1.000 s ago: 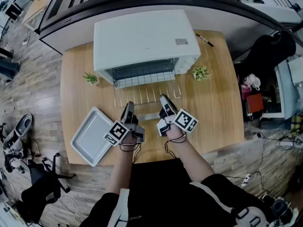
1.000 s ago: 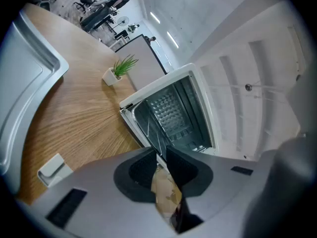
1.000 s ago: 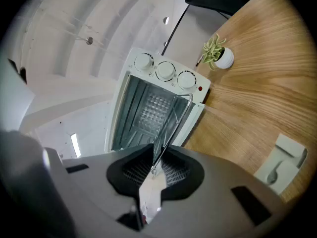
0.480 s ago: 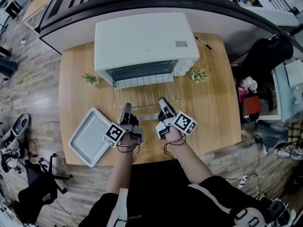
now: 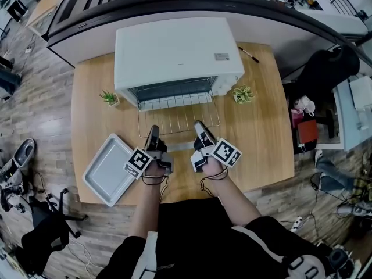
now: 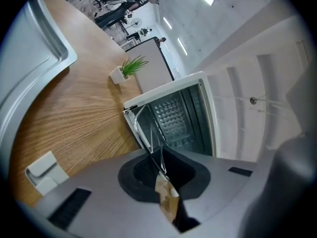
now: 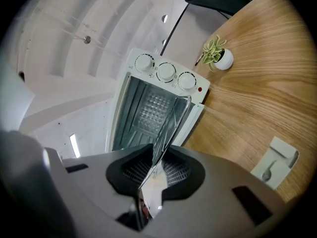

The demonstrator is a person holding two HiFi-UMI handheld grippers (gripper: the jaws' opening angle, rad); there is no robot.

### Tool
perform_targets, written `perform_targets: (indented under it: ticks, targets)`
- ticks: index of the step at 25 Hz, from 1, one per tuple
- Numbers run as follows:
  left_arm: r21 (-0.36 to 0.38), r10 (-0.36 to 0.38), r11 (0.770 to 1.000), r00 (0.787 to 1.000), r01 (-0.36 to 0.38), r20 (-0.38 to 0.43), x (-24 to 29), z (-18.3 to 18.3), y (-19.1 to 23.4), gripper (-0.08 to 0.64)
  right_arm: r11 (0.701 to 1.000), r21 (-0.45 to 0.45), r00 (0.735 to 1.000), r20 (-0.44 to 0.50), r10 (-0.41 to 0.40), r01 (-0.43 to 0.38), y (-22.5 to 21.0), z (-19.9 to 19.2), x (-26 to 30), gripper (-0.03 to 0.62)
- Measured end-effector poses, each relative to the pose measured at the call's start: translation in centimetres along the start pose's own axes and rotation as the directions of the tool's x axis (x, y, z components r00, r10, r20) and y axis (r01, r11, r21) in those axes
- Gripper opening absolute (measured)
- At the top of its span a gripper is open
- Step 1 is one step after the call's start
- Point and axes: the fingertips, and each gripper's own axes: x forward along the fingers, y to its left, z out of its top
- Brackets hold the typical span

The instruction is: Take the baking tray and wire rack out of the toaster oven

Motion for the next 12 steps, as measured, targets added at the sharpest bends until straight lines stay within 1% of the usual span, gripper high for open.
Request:
perform_targets:
  ticks: [1,2,3,4,5,6,7,12]
  targets:
    - [0.012,0.003,1.0,1.0,-0.003,-0.008,0.0,0.0,0.0,0.032,1.0,0.019,1.0,0.01,-0.005,0.005,-0.3,0.3,0.1,0.074]
    - [0.015,0.003,1.0,1.0,-0.003,-0.013,0.0,0.0,0.0,0.032,0.999,0.043,1.0,0.019,-0.011,0.01,-0.6,0.6,0.2,0.126]
    - [0.012,0.001,1.0,1.0,-0.001,-0.015,-0.1,0.0,-0.1,0.031,0.998,0.063,1.0,0.025,-0.017,0.015,-0.9,0.9,0.3,0.162]
    - [0.012,0.001,1.0,1.0,-0.001,-0.017,-0.1,-0.1,-0.1,0.031,0.997,0.074,0.999,0.029,-0.021,0.019,-1.1,1.2,0.4,0.149]
    - [0.014,0.002,1.0,1.0,-0.001,-0.02,-0.2,-0.2,-0.1,0.031,0.997,0.073,0.999,0.031,-0.025,0.023,-1.2,1.5,0.4,0.122]
    - [0.018,0.003,1.0,1.0,-0.002,-0.023,-0.3,-0.2,-0.1,0.031,0.997,0.065,0.999,0.031,-0.029,0.027,-1.3,1.8,0.5,0.084]
    - [0.02,0.004,1.0,1.0,-0.003,-0.026,-0.3,-0.3,-0.1,0.031,0.998,0.055,0.999,0.029,-0.035,0.033,-1.3,1.9,0.5,0.027]
    - [0.029,0.01,1.0,0.999,-0.009,-0.031,-0.7,-0.6,-0.2,0.031,0.998,-0.016,0.998,0.009,-0.065,0.065,-1.2,1.8,0.2,0.015]
